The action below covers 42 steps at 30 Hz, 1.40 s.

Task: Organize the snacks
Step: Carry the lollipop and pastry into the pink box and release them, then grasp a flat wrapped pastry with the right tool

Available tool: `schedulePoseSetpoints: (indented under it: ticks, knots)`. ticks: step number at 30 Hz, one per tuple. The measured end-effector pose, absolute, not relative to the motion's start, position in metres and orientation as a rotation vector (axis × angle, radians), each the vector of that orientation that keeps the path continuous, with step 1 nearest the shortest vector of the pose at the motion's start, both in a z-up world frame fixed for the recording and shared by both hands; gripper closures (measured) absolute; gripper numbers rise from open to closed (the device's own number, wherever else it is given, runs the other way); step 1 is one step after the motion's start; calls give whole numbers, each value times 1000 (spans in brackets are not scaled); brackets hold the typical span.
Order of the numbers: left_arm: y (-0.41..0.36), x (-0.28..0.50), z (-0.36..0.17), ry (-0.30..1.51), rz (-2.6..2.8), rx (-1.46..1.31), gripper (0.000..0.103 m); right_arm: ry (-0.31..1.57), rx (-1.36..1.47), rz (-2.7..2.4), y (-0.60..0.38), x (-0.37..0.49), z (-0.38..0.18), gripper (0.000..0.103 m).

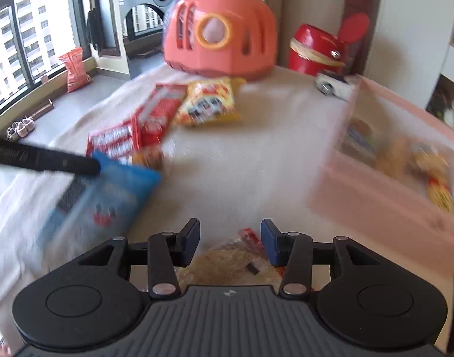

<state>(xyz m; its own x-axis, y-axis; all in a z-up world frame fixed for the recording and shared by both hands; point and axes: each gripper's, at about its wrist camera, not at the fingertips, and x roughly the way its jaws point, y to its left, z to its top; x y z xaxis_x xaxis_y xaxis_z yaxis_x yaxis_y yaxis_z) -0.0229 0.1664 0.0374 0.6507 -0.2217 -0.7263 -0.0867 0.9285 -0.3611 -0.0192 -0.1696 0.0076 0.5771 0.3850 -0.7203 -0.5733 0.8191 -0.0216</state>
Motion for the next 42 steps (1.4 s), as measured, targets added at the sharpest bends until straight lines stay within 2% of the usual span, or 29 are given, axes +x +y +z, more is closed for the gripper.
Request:
schedulePoseSetpoints:
  ticks: [3,4,5,6,11,15,17,21,27,35,42]
  knots:
    - [154,-28,35,887,-140,-447,61,774,-267,481,-196,-24,1,53]
    - [148,-28,33,894,-176,-462,61,773,-251,457,-203,-23,-1,48]
    - [140,-26,32,899,-210,-467,61,773,-231,432,-210,-21,-1,38]
    - [132,-24,30,905,-237,-462,61,776,-217,409,-216,-20,-1,36]
    - [111,-14,39,861,-308,-380,61,761,-201,339,-226,-20,-3,32]
    - [112,-6,57,780,-190,-166,61,752,-198,343,-231,-28,-6,26]
    - [118,-1,61,759,-118,-90,61,746,-200,340,-228,-29,-6,26]
    - [167,9,58,733,-24,-249,61,735,-201,382,-226,-37,0,26]
    - [219,31,31,792,41,-412,61,744,-199,477,-210,-46,6,25]
    - [170,4,28,835,-162,-221,58,714,-224,574,-184,-50,19,24]
    - [153,-14,29,839,-158,-118,57,805,-24,660,-133,5,33,24]
